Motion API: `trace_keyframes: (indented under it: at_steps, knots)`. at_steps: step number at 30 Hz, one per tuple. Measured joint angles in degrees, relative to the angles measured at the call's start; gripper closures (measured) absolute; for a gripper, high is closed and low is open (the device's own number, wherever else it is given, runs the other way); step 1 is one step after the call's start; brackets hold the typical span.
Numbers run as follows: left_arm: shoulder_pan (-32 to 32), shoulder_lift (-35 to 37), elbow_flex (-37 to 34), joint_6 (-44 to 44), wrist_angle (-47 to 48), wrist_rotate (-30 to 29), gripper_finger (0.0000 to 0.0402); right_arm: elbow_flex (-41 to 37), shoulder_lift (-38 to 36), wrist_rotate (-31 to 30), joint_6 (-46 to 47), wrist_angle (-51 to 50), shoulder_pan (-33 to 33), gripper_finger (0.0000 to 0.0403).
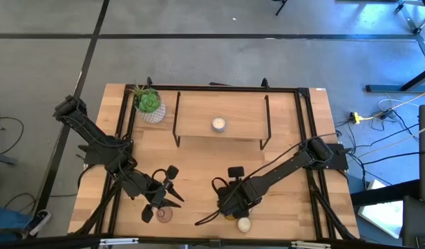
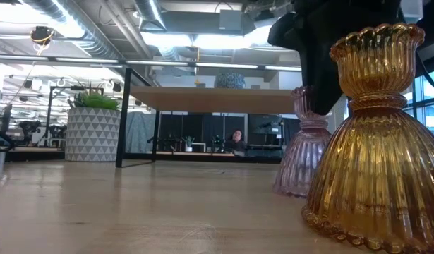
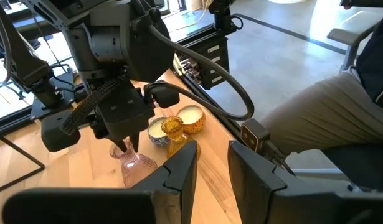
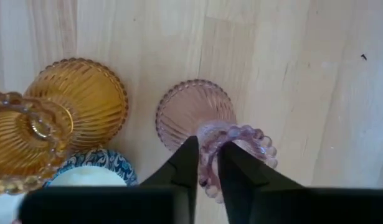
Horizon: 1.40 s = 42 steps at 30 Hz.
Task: Pick & Place candle stick holders
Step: Put the right pink candle holder on the shelf
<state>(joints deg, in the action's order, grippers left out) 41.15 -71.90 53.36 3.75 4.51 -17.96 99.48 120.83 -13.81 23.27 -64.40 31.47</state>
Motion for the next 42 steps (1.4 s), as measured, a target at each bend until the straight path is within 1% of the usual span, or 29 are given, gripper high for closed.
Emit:
trace_keyframes:
  at_steps: [2, 6, 13, 16, 22, 33, 40, 42]
  knots:
    - [0.0, 0.0, 0.0, 0.0, 0.0, 0.0, 0.0316, 0.0, -0.1, -0.2, 0.4, -0.3, 0.0, 0.0368]
    - [0.0, 0.0, 0.0, 0.0, 0.0, 0.0, 0.0316, 0.0, -0.1, -0.4, 2.1, -0.3, 0.0, 0.0368]
    - [0.0, 0.0, 0.0, 0.0, 0.0, 0.0, 0.0316, 0.6, 0.0, -0.3, 2.3, -2.1, -0.1, 0.0368]
    - [0.0, 0.0, 0.0, 0.0, 0.0, 0.0, 0.0316, 2.0, 0.2, 0.7, 2.5, -3.4, -0.1, 0.0370]
    - [0.0, 0.0, 0.0, 0.0, 0.0, -0.1, 0.0316, 6.7, 0.2, 0.3, 2.4, -7.5, 0.0, 0.0371]
    - [0.0, 0.0, 0.0, 0.0, 0.0, -0.1, 0.0316, 12.2, 0.2, -4.2, 1.5, -15.5, -0.1, 0.0373]
    - [0.0, 0.0, 0.0, 0.1, 0.0, -0.2, 0.0316, 14.6, 0.2, -4.3, 1.7, -21.1, -0.1, 0.0377]
    - [0.0, 0.0, 0.0, 0.1, 0.0, -0.2, 0.0316, 15.6, 0.2, -5.2, 2.2, -22.6, -0.1, 0.0377]
